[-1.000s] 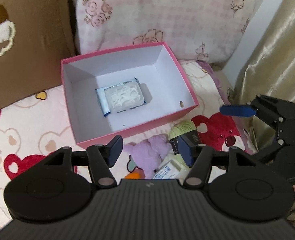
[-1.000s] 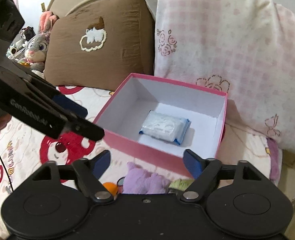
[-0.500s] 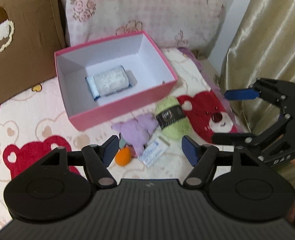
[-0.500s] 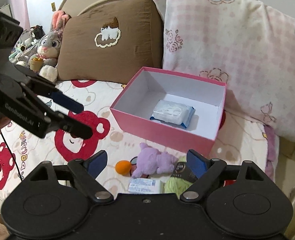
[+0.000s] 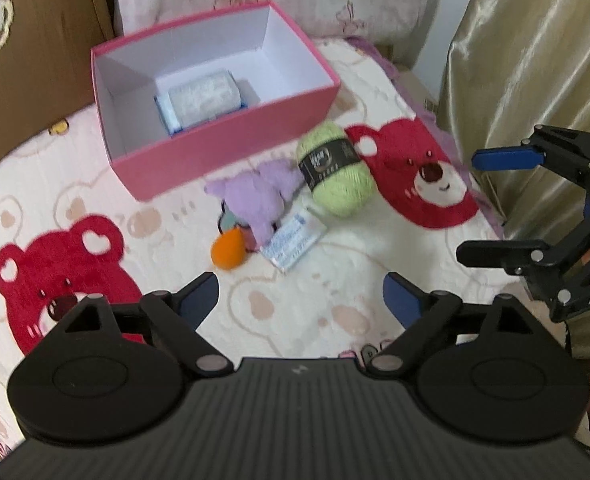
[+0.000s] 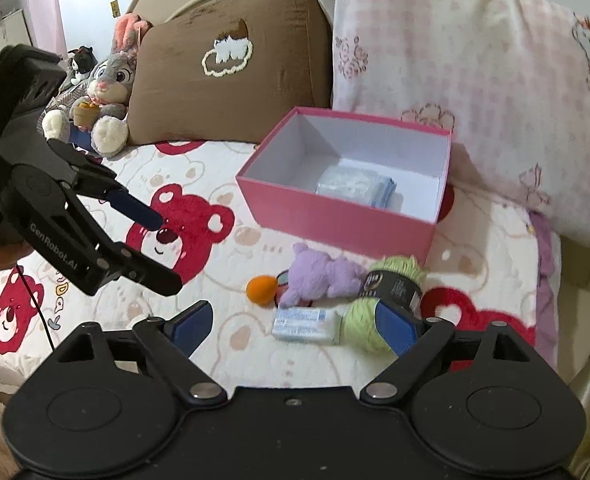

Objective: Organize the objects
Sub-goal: 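Raise both grippers away from the pink box, then move both grippers down to the green yarn ball beside the box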

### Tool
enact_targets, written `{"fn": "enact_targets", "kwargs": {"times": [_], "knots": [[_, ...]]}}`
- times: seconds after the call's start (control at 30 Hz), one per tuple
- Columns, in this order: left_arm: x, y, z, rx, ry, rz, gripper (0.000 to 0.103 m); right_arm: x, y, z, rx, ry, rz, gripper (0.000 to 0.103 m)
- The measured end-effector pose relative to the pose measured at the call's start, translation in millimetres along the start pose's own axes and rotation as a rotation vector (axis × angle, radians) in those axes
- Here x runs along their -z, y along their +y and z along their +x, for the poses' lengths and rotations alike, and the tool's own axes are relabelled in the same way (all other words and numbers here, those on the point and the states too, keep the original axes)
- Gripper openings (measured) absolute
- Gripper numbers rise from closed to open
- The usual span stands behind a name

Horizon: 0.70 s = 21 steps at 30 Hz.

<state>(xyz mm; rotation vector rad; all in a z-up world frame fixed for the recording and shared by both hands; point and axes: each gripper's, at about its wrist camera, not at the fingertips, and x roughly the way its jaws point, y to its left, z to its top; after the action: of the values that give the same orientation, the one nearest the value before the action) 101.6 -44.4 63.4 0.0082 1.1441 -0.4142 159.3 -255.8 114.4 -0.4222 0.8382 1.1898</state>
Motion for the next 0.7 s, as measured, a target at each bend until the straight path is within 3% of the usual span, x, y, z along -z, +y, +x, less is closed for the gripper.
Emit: {"fn": "enact_targets", "kwargs": {"times": [0.3,0.47,0.7], "knots": [[18,-4,19,-0.014,-0.047,-0.024,0.093,33,-8,18,0.021,-0.036,0.025,0.091],[18,-7,34,-0.04,-0.106,-0.01,0.093,50,-9,30,0.07,-0.135,0.016,0.091],[11,-23,50,0.013,-0.147,-0.044,0.093,62,-11,53,0.119,-0.123,-0.01,0.091]]}}
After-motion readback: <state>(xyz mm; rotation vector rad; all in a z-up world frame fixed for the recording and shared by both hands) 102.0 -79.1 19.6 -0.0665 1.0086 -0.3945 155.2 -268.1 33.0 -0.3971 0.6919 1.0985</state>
